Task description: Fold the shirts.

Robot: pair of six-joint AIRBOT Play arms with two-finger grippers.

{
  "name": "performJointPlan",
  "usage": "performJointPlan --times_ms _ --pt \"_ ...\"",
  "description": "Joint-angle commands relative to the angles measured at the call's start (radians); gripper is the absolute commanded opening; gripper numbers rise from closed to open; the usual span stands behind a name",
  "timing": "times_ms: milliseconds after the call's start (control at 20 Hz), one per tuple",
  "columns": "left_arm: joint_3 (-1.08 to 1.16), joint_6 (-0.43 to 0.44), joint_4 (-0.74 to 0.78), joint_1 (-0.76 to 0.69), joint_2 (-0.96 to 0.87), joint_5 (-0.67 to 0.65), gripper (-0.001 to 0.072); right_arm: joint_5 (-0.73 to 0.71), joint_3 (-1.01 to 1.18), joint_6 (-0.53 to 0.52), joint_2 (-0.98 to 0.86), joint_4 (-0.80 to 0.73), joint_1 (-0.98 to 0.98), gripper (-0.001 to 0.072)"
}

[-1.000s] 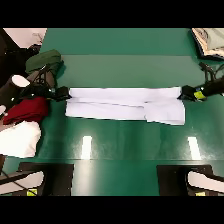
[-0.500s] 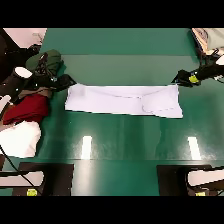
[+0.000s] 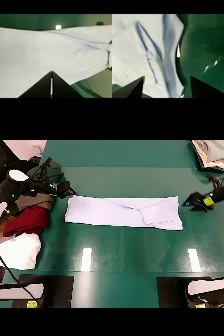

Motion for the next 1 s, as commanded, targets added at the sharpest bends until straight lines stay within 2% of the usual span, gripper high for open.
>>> performJointPlan --times_ms 0,100,200,350,550,650,700,750,800,850,950 --pt "0.006 0.008 0.003 -0.068 0.0 -0.025 0.0031 -0.023 -0.114 -0.12 -0.012 0.085 -0.101 0.0653" --pt "0.006 0.007 0.016 -0.119 0.0 0.008 0.003 -0.021 -0.145 -0.199 -0.051 0.205 -0.133 0.0653" --pt "0.006 0.006 0.015 -0.152 0.0 0.026 0.003 -0.021 -0.148 -0.233 -0.094 0.262 -0.14 0.0652" --pt "0.006 0.003 0.015 -0.166 -0.002 0.014 0.0022 0.027 -0.099 -0.239 -0.162 0.258 -0.099 0.0619" --pt "0.006 -0.021 0.017 -0.177 -0.005 0.006 0.0022 0.051 -0.05 -0.242 -0.201 0.257 0.012 0.0611" --pt "0.006 -0.021 0.029 -0.195 -0.006 0.008 0.0021 0.035 -0.049 -0.266 -0.201 0.255 0.061 0.0539" --pt "0.006 -0.021 0.039 -0.208 -0.007 0.009 0.0022 0.031 -0.048 -0.272 -0.201 0.255 0.076 0.0464" --pt "0.006 -0.021 0.061 -0.222 -0.007 0.01 0.0021 0.031 -0.048 -0.272 -0.2 0.256 0.084 0.0308" --pt "0.006 -0.021 0.084 -0.238 -0.008 0.01 0.0021 0.032 -0.048 -0.272 -0.198 0.256 0.084 0.0117" --pt "0.006 -0.021 0.1 -0.254 -0.011 0.017 0.0021 0.039 -0.048 -0.272 -0.19 0.257 0.084 0.0013" --pt "0.007 -0.021 0.105 -0.286 -0.026 0.064 0.0021 0.056 -0.048 -0.272 -0.151 0.257 0.084 0.0013"
